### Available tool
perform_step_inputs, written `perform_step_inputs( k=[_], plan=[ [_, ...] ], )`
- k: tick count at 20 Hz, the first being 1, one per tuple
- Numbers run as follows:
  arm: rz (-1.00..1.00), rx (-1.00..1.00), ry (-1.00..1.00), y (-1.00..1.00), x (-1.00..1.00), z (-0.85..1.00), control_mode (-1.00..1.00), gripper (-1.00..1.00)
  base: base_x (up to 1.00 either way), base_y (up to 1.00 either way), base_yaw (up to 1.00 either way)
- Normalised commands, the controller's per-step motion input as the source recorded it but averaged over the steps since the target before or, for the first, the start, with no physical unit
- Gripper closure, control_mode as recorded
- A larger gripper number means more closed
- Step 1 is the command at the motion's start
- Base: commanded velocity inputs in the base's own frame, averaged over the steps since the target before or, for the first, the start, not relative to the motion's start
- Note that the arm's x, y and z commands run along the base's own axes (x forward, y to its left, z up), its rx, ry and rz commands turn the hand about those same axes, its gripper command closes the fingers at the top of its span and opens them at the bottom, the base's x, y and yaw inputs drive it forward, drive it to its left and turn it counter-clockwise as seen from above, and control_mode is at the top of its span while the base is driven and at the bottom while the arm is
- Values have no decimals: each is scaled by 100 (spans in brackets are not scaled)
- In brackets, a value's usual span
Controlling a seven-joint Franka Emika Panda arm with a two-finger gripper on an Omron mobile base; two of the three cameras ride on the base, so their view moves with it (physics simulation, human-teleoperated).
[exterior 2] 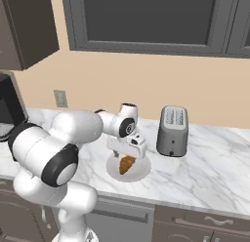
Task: Place the pastries on the plates.
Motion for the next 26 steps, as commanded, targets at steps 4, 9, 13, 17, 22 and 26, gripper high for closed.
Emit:
perform_step_inputs(
  k=[4, 9, 13, 17, 22, 26],
  plan=[
    [0, 0, -3, 0, -42, 51, -100, -100, 0, 0, 0],
    [-1, 0, -7, 4, -65, 55, -100, -100, 0, 0, 0],
    [0, 0, -18, 24, -55, 70, -100, -100, 0, 0, 0],
    [0, 0, -24, 29, -38, 85, -100, -100, 0, 0, 0],
    [0, 0, -30, 24, -48, 97, -100, -100, 0, 0, 0],
    [-4, -2, -35, 21, -60, 95, -100, -100, 0, 0, 0]
  ],
)
